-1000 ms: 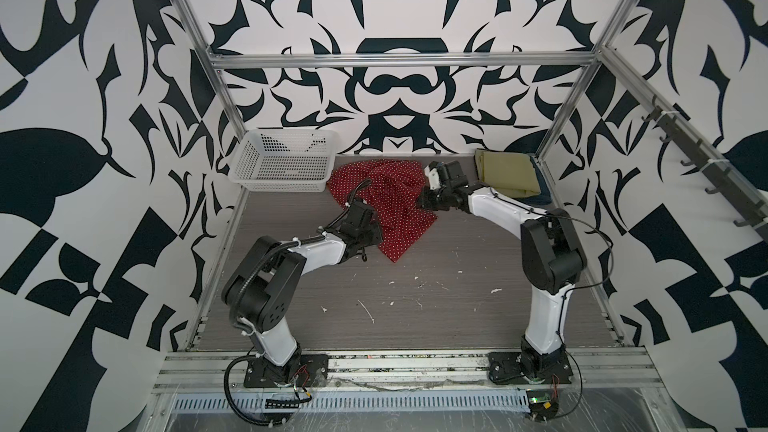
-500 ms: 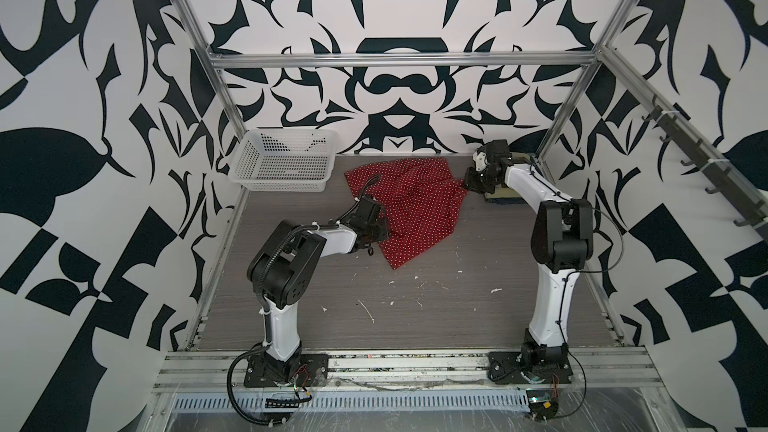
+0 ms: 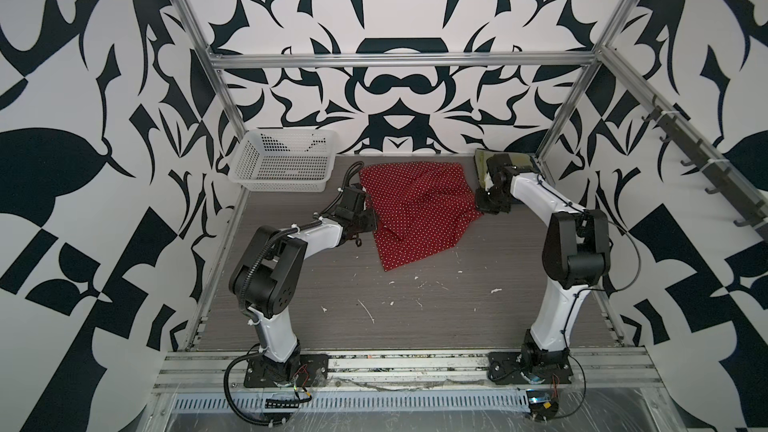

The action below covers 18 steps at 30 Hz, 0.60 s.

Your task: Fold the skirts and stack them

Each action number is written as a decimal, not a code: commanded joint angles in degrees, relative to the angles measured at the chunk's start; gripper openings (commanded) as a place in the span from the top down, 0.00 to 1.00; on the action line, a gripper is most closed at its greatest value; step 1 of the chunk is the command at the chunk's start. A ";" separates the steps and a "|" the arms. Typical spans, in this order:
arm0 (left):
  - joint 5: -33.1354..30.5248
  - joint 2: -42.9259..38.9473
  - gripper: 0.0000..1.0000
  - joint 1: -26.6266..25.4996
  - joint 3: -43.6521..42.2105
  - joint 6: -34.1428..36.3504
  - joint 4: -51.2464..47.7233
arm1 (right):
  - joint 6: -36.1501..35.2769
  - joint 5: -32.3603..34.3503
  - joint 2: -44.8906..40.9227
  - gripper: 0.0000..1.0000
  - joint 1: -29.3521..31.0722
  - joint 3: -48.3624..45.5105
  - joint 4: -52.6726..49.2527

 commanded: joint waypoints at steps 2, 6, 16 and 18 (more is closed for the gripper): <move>7.95 4.72 0.41 -0.43 4.48 -0.12 0.55 | 2.04 1.71 -5.55 0.90 0.91 -8.84 -1.12; 9.32 8.46 0.52 -0.44 7.31 0.49 0.12 | 2.07 0.33 -8.30 0.86 0.95 -13.21 -0.39; 10.37 12.32 1.00 0.98 12.67 2.29 -1.26 | 3.83 -1.17 -10.05 0.84 0.90 -14.51 4.77; 10.91 12.41 1.00 2.20 12.94 1.20 -1.07 | 4.37 -1.35 -10.40 0.84 0.90 -14.73 5.53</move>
